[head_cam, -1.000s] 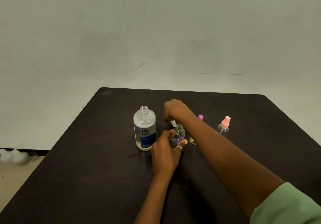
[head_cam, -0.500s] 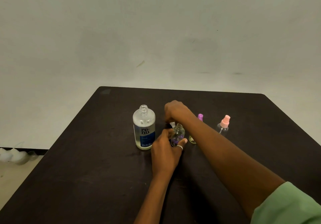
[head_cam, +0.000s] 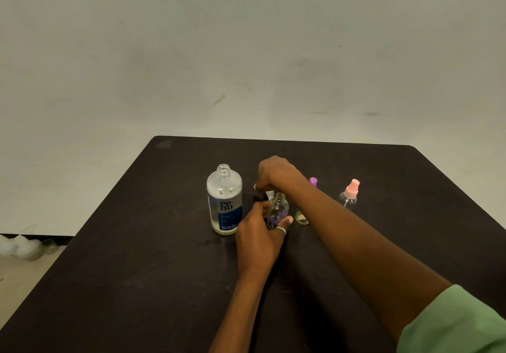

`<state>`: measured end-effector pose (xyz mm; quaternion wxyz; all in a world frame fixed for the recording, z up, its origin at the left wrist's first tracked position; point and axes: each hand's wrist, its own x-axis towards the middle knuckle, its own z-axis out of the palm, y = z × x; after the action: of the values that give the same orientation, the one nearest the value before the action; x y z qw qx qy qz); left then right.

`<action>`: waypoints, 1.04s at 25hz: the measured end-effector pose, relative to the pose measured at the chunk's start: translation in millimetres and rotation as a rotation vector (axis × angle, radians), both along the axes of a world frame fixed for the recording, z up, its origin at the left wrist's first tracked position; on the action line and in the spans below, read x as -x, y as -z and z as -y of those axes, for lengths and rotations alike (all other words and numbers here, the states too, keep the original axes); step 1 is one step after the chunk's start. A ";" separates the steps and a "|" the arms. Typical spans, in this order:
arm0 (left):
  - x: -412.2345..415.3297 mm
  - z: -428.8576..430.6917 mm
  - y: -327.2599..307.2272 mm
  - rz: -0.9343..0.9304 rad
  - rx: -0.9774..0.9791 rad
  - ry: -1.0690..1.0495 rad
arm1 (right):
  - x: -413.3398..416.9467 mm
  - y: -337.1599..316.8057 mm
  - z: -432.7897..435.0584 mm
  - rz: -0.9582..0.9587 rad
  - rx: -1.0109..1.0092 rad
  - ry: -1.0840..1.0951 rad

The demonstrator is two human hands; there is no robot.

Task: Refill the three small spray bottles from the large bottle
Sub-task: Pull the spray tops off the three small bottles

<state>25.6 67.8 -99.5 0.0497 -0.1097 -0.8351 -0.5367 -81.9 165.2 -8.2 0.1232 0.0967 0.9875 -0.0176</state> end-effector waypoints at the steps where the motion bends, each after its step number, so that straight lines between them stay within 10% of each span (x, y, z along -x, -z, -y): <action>1: -0.2 -0.1 0.2 -0.004 -0.004 0.000 | -2.3 -4.4 0.4 -0.021 -0.004 -0.009; 10: -3.3 -1.1 -2.6 -0.027 -0.023 0.000 | -58.3 -82.2 -0.4 -0.337 -0.015 -0.080; 26: -8.2 -0.5 -6.9 0.020 -0.015 0.010 | -109.9 -90.4 -40.9 -0.319 -0.099 -0.043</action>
<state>33.8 68.2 -92.7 0.0397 -0.1082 -0.8310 -0.5442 28.1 206.1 82.2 -0.0398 0.0777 0.9960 0.0188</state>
